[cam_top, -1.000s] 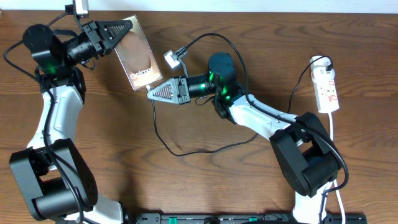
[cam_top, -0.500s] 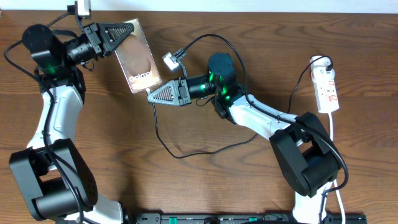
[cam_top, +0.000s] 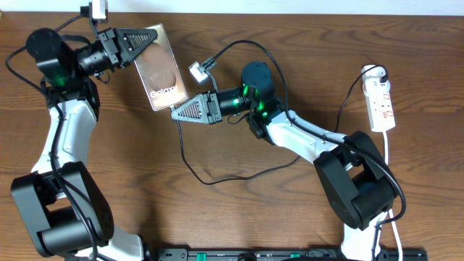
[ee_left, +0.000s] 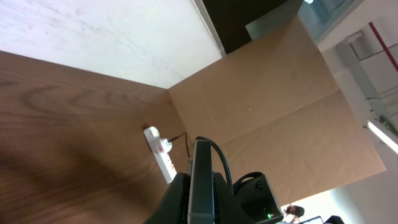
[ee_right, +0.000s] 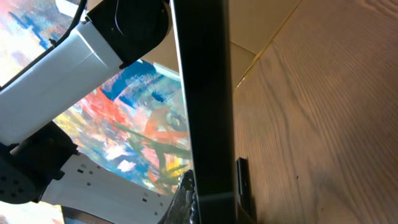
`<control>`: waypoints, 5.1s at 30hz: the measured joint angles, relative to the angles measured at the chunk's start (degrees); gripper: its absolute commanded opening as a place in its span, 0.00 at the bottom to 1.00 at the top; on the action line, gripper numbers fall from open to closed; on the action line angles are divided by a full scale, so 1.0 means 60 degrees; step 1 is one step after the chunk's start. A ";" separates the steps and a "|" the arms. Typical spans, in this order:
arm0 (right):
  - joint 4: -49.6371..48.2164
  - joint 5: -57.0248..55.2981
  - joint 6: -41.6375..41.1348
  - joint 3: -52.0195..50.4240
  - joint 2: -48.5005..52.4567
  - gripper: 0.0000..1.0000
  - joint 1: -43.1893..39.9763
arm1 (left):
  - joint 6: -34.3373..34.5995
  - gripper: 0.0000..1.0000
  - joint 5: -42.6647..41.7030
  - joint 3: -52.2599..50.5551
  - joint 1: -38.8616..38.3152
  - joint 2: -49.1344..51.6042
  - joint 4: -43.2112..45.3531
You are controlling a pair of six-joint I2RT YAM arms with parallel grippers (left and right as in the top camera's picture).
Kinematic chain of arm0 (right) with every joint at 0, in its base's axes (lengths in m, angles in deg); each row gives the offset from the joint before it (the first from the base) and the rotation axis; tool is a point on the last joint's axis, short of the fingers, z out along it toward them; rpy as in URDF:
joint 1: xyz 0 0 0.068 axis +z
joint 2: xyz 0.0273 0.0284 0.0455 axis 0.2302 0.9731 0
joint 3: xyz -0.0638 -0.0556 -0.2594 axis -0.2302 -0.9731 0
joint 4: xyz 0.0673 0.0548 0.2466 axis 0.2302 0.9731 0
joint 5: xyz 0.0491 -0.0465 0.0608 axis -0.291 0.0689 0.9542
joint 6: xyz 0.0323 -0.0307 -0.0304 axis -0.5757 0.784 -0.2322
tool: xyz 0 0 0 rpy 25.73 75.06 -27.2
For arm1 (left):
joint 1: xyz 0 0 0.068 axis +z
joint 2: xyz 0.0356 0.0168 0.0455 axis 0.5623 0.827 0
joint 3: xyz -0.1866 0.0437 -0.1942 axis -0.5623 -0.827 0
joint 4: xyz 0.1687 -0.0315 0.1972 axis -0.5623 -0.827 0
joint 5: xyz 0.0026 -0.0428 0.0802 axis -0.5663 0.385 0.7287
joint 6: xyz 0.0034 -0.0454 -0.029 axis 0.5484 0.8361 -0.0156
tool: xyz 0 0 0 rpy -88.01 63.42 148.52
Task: Plug charger to phone and switch on socket
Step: 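Push the plug up into the phone's port with the right gripper, then open the right gripper and withdraw it to the right, then lower the phone flat onto the table with the left gripper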
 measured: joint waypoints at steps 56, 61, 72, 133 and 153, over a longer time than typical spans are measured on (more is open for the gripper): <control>0.3799 -0.1446 0.0674 0.0058 0.0015 0.99 -0.1814 | -0.0310 0.07 -0.1049 -0.0015 0.0914 0.0000 -0.0007; 0.8174 -0.2889 0.2437 0.0018 0.0029 0.99 -0.2171 | -0.0321 0.07 -0.1075 -0.0018 0.0936 0.0000 -0.0004; 1.1693 -0.6473 0.4805 0.0018 -0.0586 0.99 -0.2200 | -0.1333 0.07 -0.0965 -0.0608 0.0911 0.0000 0.0025; 1.3468 -0.9260 0.5723 0.0018 -0.3286 0.99 -0.2226 | -0.6783 0.76 0.7847 -0.3810 0.0820 -0.0321 -0.9500; 1.3508 -0.9260 0.5788 0.0018 -0.3286 0.99 -0.2229 | -0.6812 0.88 0.8116 -0.3592 0.0820 -0.0510 -1.0910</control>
